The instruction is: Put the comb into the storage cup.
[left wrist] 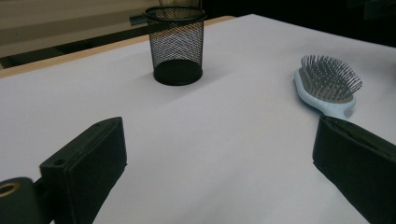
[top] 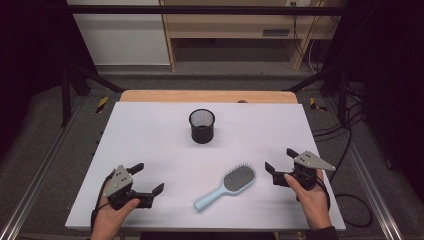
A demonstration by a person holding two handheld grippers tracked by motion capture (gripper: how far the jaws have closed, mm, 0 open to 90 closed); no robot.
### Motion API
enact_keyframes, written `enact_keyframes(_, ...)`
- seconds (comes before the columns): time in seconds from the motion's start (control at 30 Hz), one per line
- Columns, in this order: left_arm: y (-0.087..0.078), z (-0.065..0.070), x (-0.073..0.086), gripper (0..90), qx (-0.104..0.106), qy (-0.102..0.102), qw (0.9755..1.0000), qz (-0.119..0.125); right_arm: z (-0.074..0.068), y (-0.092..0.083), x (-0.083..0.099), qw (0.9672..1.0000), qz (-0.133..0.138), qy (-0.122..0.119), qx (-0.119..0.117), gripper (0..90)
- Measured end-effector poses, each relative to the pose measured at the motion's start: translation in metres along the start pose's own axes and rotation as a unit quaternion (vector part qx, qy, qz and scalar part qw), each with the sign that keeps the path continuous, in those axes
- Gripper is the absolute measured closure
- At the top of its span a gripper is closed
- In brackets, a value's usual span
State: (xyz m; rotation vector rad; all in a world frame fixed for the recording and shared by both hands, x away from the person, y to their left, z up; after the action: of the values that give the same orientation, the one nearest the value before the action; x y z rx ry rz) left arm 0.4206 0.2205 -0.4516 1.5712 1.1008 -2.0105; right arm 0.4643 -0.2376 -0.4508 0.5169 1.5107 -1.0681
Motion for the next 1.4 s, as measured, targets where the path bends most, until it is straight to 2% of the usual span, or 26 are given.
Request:
enact_keyframes(0.03, 0.006, 0.009, -0.003, 3.2, 0.011, 0.003, 0.9999, -0.008, -0.001, 0.0, 0.001, 1.0, -0.002, -0.002, -0.002, 5.7)
enact_keyframes(0.1, 0.012, 0.017, -0.007, 3.2, 0.021, 0.008, 0.9995, -0.023, -0.002, 0.0, 0.002, 0.9999, -0.008, -0.008, -0.002, 5.4)
enact_keyframes(0.13, 0.012, 0.017, -0.007, 3.5, 0.021, 0.008, 0.9995, -0.023, -0.002, 0.0, 0.002, 0.9999, -0.008, -0.008, -0.002, 5.4)
enact_keyframes(0.17, 0.019, 0.025, -0.011, 4.3, 0.028, 0.019, 0.9985, -0.042, -0.001, -0.001, 0.002, 1.0, -0.004, -0.009, -0.001, 5.4)
enact_keyframes(0.2, 0.019, 0.025, -0.011, 4.6, 0.028, 0.019, 0.9985, -0.042, -0.001, -0.001, 0.002, 1.0, -0.004, -0.009, -0.001, 5.4)
enact_keyframes(0.23, 0.023, 0.03, -0.014, 4.6, 0.032, 0.024, 0.9979, -0.05, -0.001, -0.001, 0.001, 1.0, -0.001, -0.007, -0.001, 5.4)
enact_keyframes(0.27, 0.03, 0.038, -0.018, 4.7, 0.046, 0.026, 0.9965, -0.065, 0.0, -0.002, 0.001, 1.0, 0.001, -0.005, 0.003, 5.4)
enact_keyframes(0.3, 0.03, 0.038, -0.018, 4.7, 0.046, 0.026, 0.9965, -0.065, 0.0, -0.002, 0.001, 1.0, 0.001, -0.005, 0.003, 5.4)
enact_keyframes(0.33, 0.039, 0.047, -0.021, 4.7, 0.058, 0.029, 0.9947, -0.079, 0.0, -0.002, 0.002, 1.0, 0.002, -0.006, 0.007, 5.5)
enact_keyframes(0.43, 0.05, 0.058, -0.025, 4.6, 0.075, 0.023, 0.9923, -0.096, 0.0, -0.002, 0.002, 1.0, 0.003, -0.004, 0.009, 5.6)
enact_keyframes(0.47, 0.05, 0.058, -0.025, 4.9, 0.075, 0.023, 0.9923, -0.096, 0.0, -0.003, 0.002, 0.9999, 0.003, -0.004, 0.009, 5.6)
enact_keyframes(0.5, 0.056, 0.065, -0.026, 5.5, 0.087, 0.021, 0.9902, -0.107, 0.0, -0.003, 0.002, 0.9999, 0.004, -0.004, 0.01, 5.6)
enact_keyframes(0.57, 0.062, 0.072, -0.027, 6.1, 0.092, 0.026, 0.9881, -0.121, 0.0, -0.003, 0.002, 0.9999, 0.004, -0.001, 0.012, 5.8)
enact_keyframes(0.6, 0.062, 0.072, -0.027, 6.7, 0.092, 0.026, 0.9881, -0.121, 0.0, -0.003, 0.002, 0.9999, 0.004, -0.001, 0.012, 5.8)
enact_keyframes(0.63, 0.067, 0.079, -0.027, 6.9, 0.098, 0.03, 0.9857, -0.133, 0.001, -0.003, 0.003, 0.9999, 0.003, 0.002, 0.013, 5.8)
enact_keyframes(0.7, 0.071, 0.084, -0.028, 7.7, 0.103, 0.033, 0.9839, -0.142, 0.001, -0.003, 0.003, 0.9999, 0.003, 0.002, 0.013, 5.9)
enact_keyframes(0.97, 0.082, 0.094, -0.032, 6.7, 0.11, 0.032, 0.9804, -0.16, 0.001, -0.003, 0.004, 0.9999, 0.002, 0.003, 0.015, 5.9)
enact_keyframes(1.27, 0.09, 0.099, -0.03, 6.5, 0.105, 0.029, 0.9795, -0.169, 0.001, -0.002, 0.004, 0.9998, 0.001, 0.008, 0.016, 6.0)
enact_keyframes(1.4, 0.097, 0.103, -0.026, 6.6, 0.1, 0.03, 0.9766, -0.188, 0.001, -0.002, 0.004, 0.9998, 0.0, 0.009, 0.016, 6.0)
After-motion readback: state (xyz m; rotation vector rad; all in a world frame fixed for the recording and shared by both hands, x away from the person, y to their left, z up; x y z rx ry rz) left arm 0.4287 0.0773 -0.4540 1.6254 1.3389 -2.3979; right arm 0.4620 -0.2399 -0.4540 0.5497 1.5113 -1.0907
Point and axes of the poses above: each handheld gripper's, and its own axes: y roughly forward along the jaws, x roughly out of its underside, z roughly to its right, the point moved 3 cm from there along y, roughly forward along the jaws, and after that the axes turned 6 degrees about -y, right-handed, at the moved point
